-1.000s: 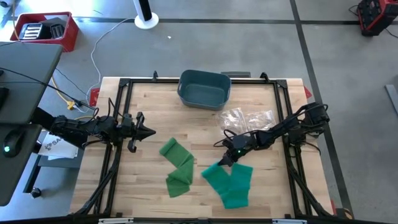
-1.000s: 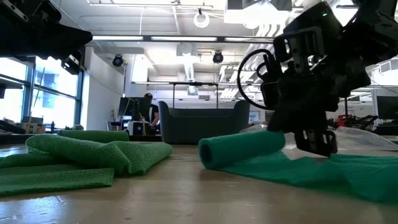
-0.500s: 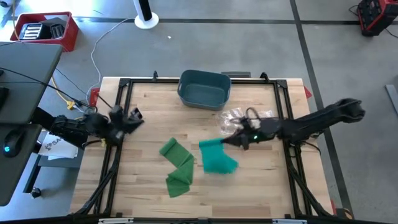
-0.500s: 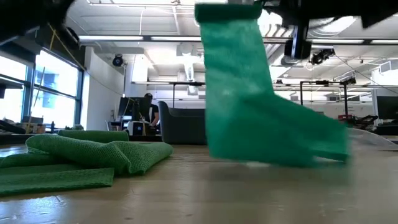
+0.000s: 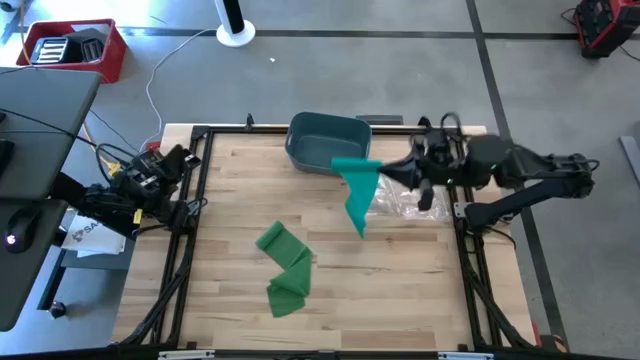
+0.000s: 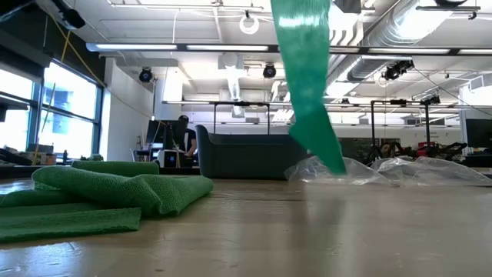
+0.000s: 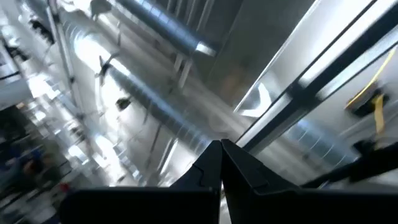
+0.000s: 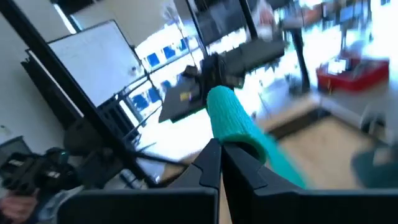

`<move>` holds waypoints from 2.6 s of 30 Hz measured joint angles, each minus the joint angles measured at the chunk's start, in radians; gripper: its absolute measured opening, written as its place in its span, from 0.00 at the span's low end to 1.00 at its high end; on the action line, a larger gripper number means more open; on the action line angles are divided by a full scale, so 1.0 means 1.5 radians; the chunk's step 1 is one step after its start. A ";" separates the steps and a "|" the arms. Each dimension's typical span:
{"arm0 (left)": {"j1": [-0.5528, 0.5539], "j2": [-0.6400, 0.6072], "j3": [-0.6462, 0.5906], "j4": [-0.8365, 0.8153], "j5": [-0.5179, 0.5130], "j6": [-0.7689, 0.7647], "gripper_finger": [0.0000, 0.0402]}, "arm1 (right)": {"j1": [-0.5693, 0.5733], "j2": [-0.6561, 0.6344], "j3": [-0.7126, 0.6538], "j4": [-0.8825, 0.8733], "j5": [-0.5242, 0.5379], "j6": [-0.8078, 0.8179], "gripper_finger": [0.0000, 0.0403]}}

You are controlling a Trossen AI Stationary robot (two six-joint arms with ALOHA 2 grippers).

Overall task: Roll bandage
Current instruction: Roll the blue bandage

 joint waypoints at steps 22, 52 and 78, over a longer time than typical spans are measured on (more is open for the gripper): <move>0.000 0.597 0.702 -0.418 0.066 0.258 0.00 | -0.026 0.151 0.392 -0.181 0.091 -0.186 0.00; 0.005 0.857 1.130 -0.748 0.165 0.289 0.19 | -0.018 0.186 0.392 -0.094 -0.107 -0.241 0.00; 0.017 0.933 1.151 -0.760 0.167 0.198 0.32 | -0.046 0.186 0.392 -0.137 -0.143 -0.234 0.00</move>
